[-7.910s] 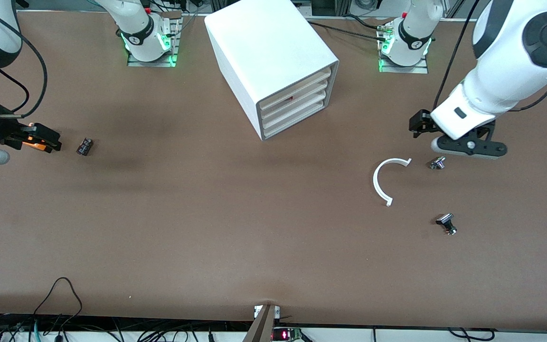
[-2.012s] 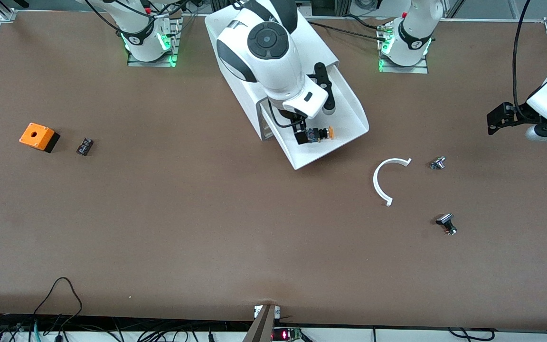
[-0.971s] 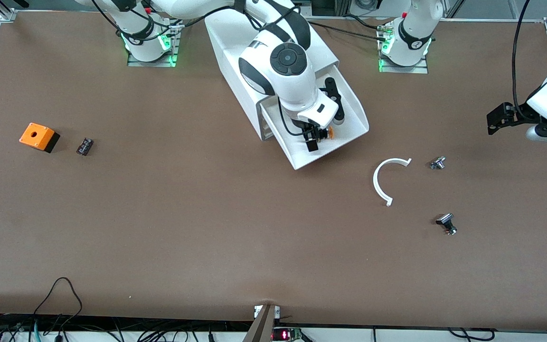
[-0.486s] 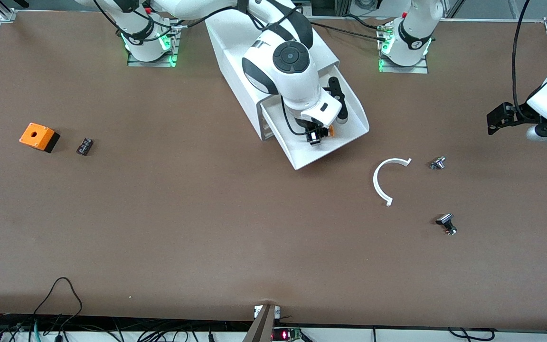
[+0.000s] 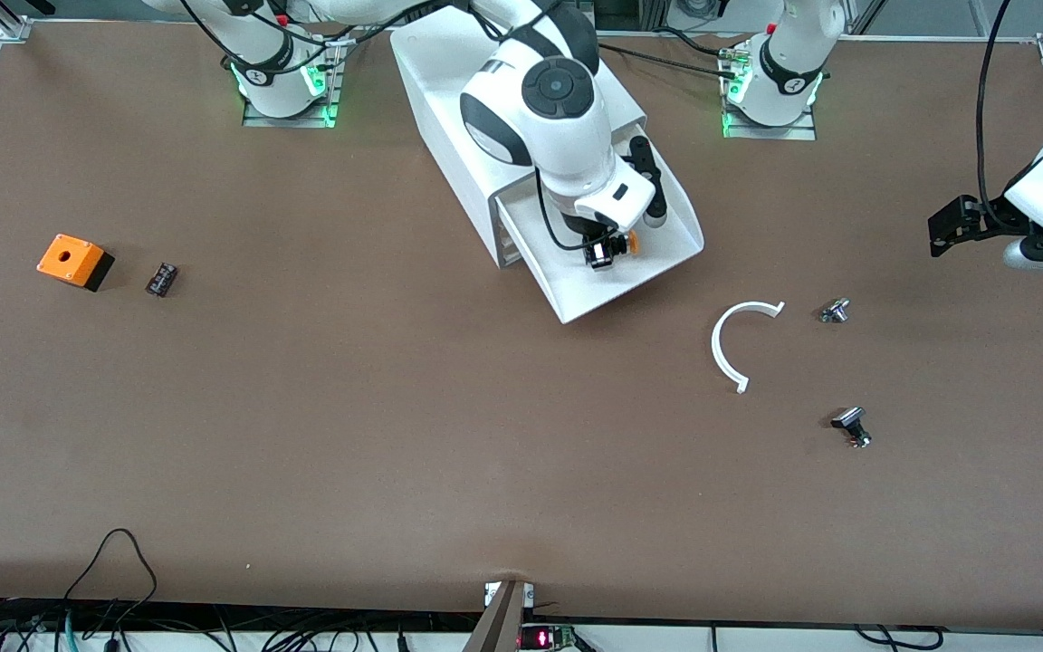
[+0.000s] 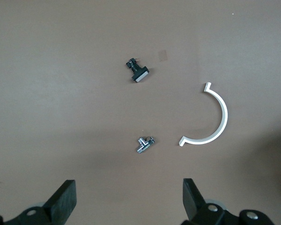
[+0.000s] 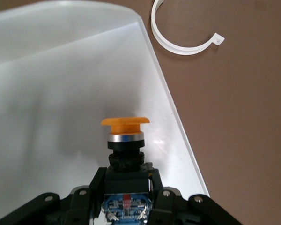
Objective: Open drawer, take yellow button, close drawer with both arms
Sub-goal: 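Carry the yellow button out with the right gripper while the left gripper returns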
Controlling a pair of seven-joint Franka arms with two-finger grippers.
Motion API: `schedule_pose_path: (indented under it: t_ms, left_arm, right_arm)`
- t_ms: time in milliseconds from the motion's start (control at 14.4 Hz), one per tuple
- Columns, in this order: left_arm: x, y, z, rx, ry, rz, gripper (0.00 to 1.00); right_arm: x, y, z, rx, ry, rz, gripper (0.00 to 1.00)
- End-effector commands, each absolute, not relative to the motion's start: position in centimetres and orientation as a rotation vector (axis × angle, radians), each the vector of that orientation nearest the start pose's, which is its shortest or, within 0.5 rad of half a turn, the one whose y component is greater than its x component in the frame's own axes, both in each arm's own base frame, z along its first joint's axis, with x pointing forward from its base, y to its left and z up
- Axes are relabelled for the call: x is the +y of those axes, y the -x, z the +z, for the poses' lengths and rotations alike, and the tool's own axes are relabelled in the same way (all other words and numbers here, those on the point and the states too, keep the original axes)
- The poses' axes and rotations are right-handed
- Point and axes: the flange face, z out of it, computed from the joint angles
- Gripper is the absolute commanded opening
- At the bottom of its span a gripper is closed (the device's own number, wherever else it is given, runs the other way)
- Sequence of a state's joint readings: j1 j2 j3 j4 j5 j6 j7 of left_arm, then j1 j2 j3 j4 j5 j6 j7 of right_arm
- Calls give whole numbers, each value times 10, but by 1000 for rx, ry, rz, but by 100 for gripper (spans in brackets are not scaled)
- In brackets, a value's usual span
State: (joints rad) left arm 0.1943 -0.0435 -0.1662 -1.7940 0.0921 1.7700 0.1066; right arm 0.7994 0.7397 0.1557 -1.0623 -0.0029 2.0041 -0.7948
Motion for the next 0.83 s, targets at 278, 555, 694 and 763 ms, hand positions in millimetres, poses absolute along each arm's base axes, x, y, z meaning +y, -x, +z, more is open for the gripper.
schedule_pose_path:
  t_ms: [278,555,694,763]
  left_arm:
    - [20,-552,564,172,3023,-43,100]
    - [22,-549,540,181,3026,38,100]
    - [22,-548,537,172,3022,62,100]
    - [23,-548,537,171,3014,69,100]
  right_arm:
    - [597,-475,470,2214,-2357,371,33]
    - [538,-508,481,1990,-2471,362,33]
    - [528,-508,479,1956,-2494,345,33]
    - [519,-510,477,1904,-2535,325,33]
